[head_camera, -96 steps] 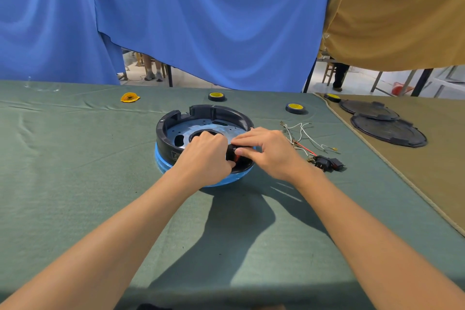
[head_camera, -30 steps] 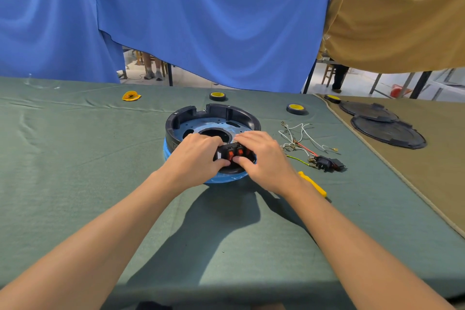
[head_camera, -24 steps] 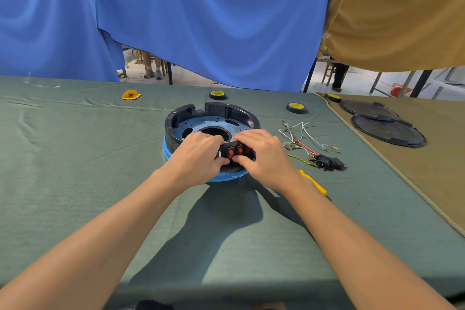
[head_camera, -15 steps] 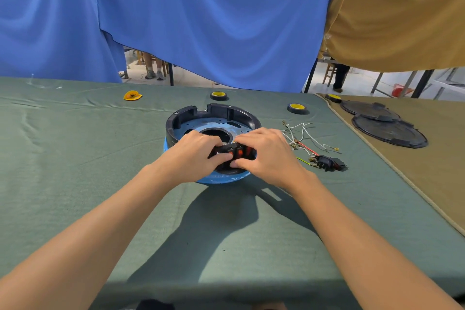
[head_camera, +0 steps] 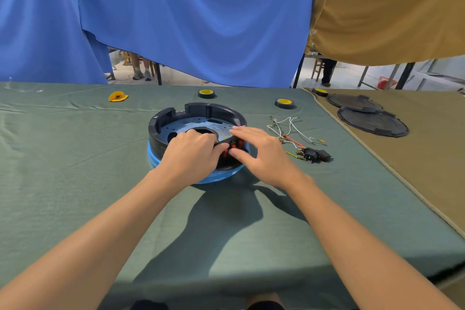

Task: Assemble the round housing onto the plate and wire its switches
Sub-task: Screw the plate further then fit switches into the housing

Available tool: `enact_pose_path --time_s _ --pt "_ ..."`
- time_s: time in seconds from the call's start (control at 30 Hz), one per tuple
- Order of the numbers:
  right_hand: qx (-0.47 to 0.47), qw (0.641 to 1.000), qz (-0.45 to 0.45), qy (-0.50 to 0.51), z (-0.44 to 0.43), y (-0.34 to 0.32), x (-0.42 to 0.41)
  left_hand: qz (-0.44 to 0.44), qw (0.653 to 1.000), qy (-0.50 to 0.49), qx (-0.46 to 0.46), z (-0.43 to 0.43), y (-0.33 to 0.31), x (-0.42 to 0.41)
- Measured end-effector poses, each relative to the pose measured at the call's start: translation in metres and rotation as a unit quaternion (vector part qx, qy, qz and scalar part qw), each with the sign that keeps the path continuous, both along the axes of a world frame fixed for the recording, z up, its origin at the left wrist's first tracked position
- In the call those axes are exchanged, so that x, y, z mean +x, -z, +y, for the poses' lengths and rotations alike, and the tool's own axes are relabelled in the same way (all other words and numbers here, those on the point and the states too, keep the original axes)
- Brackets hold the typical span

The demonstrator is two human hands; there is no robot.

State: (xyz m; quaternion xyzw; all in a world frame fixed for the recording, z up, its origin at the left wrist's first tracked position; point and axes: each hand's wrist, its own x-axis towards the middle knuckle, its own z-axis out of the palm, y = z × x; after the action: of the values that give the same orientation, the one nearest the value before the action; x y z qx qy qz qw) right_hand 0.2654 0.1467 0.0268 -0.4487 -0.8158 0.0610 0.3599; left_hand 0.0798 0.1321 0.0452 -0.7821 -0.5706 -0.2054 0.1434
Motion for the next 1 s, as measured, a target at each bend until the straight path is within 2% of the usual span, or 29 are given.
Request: enact_pose_path --time_s 0.1,0.17,0.27,0.33,0.43,0.57,0.73,0.83,0.9,1.0 --pt "0.035 0.993 0.050 0.099 -0.002 -0.002 0.032 0.028 0.999 -0.029 0.014 -0.001 0.002 0.013" --pt "0.028 0.979 0.036 0.196 0.001 -0.003 0.059 0.047 0.998 -0.035 0.021 -0.001 0.001 0.022" --pt "-0.049 0.947 -0.023 0.317 0.005 0.000 0.096 0.054 0.997 -0.035 0.034 -0.002 0.000 0.035" --pt "-0.108 0.926 -0.061 0.356 0.006 0.004 0.109 0.043 0.998 -0.032 0.029 -0.002 -0.001 0.042" --pt "-0.167 0.913 -0.097 0.358 0.009 0.014 0.119 0.017 0.999 -0.022 0.021 0.000 0.001 0.049" --pt "-0.137 0.917 -0.066 0.370 0.012 0.017 0.121 -0.012 1.000 0.000 0.010 0.003 0.002 0.045" --pt "-0.115 0.898 -0.086 0.415 0.005 0.005 0.120 -0.026 1.000 0.016 0.000 0.004 0.002 0.042" --pt "-0.047 0.898 -0.102 0.425 -0.005 -0.006 0.110 -0.018 1.000 0.018 0.002 0.003 0.001 0.041" --pt "-0.007 0.921 -0.037 0.387 -0.011 -0.014 0.098 -0.002 1.000 0.013 0.001 0.003 0.000 0.040" --pt "-0.044 0.953 0.110 0.280 -0.017 -0.024 0.073 0.012 1.000 -0.002 0.004 0.000 -0.001 0.037"
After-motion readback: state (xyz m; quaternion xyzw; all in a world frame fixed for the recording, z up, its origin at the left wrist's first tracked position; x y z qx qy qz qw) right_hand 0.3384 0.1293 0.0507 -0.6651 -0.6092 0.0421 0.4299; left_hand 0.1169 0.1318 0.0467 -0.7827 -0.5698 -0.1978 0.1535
